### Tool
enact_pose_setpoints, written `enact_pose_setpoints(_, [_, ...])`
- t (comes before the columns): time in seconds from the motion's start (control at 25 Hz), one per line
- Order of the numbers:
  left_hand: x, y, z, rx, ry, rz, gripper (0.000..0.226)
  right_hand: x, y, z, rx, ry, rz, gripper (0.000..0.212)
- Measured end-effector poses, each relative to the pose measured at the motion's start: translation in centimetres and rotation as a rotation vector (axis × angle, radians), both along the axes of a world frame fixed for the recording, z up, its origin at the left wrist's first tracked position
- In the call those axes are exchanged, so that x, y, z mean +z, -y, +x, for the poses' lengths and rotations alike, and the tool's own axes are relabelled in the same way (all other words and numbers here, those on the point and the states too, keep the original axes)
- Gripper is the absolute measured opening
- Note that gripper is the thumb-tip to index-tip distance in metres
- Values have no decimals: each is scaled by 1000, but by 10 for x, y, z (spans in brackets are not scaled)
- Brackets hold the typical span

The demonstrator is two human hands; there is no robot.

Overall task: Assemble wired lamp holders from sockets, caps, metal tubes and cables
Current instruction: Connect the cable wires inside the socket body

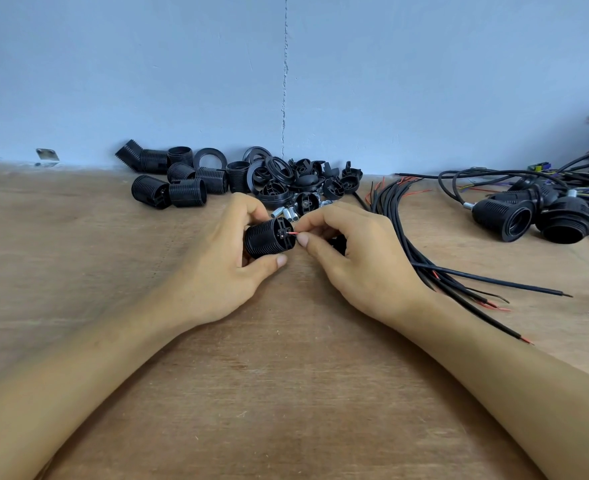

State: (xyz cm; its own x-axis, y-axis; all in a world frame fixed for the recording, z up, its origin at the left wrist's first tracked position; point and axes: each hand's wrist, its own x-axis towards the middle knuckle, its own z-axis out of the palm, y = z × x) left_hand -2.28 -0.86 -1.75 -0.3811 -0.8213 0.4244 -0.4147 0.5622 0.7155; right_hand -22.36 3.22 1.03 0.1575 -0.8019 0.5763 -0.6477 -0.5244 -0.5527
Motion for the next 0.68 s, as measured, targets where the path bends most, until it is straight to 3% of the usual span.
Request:
enact_pose_setpoints(0.44, [2, -2, 1, 9, -8, -35, 42, 1, -2, 0, 4, 64, 1, 9])
enact_pose_setpoints(0.68, [2, -1, 0, 9, -11, -36, 42, 1, -3, 0, 26, -1, -52, 8])
